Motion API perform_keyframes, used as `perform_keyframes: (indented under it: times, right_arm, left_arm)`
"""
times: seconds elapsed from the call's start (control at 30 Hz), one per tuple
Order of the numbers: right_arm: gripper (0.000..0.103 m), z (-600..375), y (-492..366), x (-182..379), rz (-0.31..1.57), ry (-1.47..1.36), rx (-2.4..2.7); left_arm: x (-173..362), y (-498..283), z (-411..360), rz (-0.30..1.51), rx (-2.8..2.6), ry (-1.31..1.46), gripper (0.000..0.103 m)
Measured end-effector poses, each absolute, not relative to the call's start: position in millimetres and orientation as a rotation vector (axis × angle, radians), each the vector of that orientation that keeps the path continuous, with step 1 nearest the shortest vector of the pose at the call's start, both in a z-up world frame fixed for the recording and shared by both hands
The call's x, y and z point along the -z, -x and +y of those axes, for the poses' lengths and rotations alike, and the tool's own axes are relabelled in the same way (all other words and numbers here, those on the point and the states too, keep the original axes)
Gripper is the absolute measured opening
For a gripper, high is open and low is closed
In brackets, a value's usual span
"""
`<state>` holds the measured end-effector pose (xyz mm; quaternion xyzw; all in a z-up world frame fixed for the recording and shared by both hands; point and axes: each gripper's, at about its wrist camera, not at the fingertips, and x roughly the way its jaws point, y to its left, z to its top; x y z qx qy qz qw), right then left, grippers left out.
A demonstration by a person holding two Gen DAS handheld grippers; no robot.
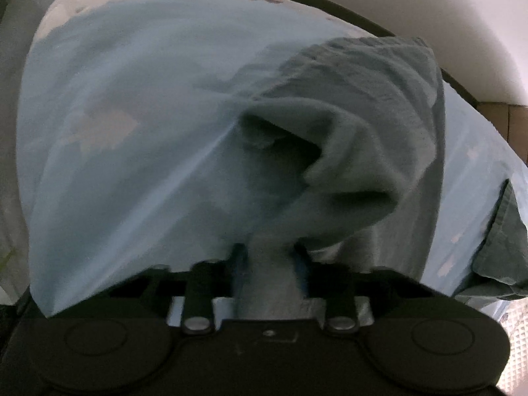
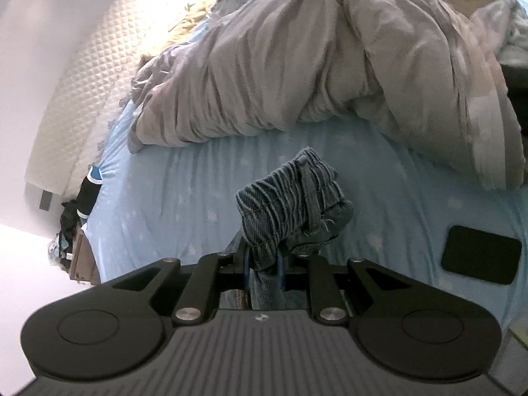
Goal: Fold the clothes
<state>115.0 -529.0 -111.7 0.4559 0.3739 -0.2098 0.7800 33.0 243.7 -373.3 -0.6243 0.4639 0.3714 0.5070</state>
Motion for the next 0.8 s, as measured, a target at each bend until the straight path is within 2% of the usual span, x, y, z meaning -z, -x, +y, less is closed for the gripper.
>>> perform_keyframes:
  times: [0.07, 0.1, 0.63, 0.8]
  right_arm:
    - [0.016, -527, -117, 109, 0.807, -0.969, 0.452]
    - [0.016, -526, -118, 109, 0.809, -0.958, 0.45]
    - [0.016, -540, -91, 152, 0.989, -0.926, 0.496]
    - [0.016, -554, -103, 152, 0.982, -0.96, 0.489]
  left_arm:
    - [364, -36, 246, 1.118, -0.901, 1.468, 0.004]
    - [356, -36, 247, 1.098, -0.896, 1.453, 0.002]
    - [194, 6, 250, 0.894, -0.886, 1.392, 0.0]
    - [175, -20, 262, 0.892, -0.899, 1.387, 0.0]
